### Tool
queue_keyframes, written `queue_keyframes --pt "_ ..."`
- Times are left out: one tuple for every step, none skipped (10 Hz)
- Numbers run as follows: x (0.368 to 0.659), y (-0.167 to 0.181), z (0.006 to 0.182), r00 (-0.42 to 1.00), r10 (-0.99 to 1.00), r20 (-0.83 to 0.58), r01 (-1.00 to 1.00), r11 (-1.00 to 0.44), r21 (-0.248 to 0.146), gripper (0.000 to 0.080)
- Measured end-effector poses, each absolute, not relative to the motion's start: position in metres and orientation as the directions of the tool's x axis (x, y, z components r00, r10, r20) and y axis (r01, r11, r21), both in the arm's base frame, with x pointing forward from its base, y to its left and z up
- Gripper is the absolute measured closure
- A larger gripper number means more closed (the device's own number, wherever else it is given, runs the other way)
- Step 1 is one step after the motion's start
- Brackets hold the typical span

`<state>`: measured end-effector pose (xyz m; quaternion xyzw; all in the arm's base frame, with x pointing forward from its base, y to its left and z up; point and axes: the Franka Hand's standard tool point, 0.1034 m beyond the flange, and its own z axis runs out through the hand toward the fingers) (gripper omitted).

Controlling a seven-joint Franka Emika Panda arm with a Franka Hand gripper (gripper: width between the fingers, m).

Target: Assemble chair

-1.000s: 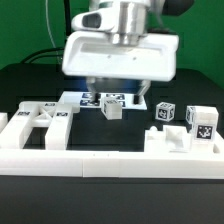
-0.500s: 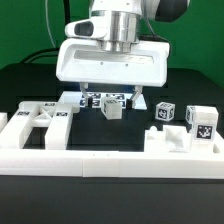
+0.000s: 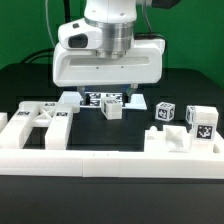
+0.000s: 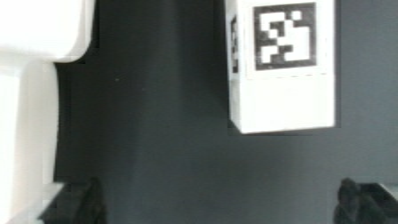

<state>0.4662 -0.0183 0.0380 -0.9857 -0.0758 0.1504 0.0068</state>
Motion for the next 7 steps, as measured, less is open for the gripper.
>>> queue_keyframes --pt "0.467 -0.016 0.037 0.924 0.148 -0.353 0.14 -0.989 -0.047 0.0151" --pt "0.467 -0.015 0.035 0.908 0.136 -0.397 0.129 -0.991 -0.046 0.0151" --pt "0.459 -0.017 0.036 0.86 0.102 -0.499 0.108 -0.994 -0.016 0.0151" --pt "0.458 -0.02 0.033 0.826 0.085 -0.557 0.109 -0.994 0.01 0.0151" --pt "0.454 -0.022 0.031 0.799 0.07 -0.597 0.11 -0.994 0.03 0.0151" --pt "0.448 -0.022 0.032 0.746 0.062 -0.663 0.104 -0.994 0.025 0.0151" --pt "0.449 -0.023 0.03 0.688 0.051 -0.724 0.101 -0.995 0.026 0.0151"
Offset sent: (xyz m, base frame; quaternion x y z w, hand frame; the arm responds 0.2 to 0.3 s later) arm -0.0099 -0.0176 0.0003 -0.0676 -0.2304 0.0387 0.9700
